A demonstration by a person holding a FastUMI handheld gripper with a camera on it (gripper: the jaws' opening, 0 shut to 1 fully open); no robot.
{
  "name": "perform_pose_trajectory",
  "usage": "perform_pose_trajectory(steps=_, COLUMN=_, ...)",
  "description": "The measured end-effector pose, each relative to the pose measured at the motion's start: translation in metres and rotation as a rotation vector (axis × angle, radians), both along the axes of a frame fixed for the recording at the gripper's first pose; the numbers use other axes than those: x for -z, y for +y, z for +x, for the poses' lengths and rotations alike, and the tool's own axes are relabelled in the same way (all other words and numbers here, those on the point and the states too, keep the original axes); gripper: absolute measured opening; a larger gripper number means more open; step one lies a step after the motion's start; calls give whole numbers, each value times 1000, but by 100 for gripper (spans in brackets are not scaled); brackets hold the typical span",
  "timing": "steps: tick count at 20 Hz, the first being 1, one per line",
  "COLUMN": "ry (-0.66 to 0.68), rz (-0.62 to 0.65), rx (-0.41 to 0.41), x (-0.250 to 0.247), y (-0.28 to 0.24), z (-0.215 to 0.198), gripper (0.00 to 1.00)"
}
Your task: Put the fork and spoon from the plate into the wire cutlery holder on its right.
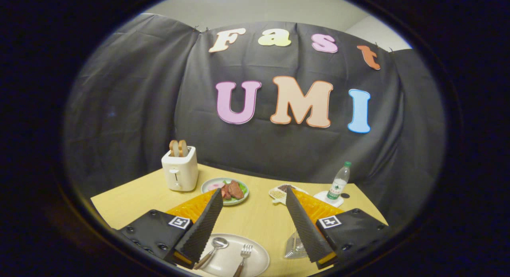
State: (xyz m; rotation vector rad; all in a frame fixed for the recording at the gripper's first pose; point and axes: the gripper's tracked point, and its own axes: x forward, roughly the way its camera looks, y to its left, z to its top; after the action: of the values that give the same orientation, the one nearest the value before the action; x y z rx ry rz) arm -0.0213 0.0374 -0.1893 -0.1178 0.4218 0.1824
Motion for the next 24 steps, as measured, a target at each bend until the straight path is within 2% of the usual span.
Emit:
perform_pose_trajectory(steps=10, ry=177, rz=-30, rx=21, x=72, y=-11, z=-24, gripper=100)
perform_pose_trajectory(steps=24, ry=437, rz=-91, rx=-9, x=163, y=-15, z=-71, gripper=100)
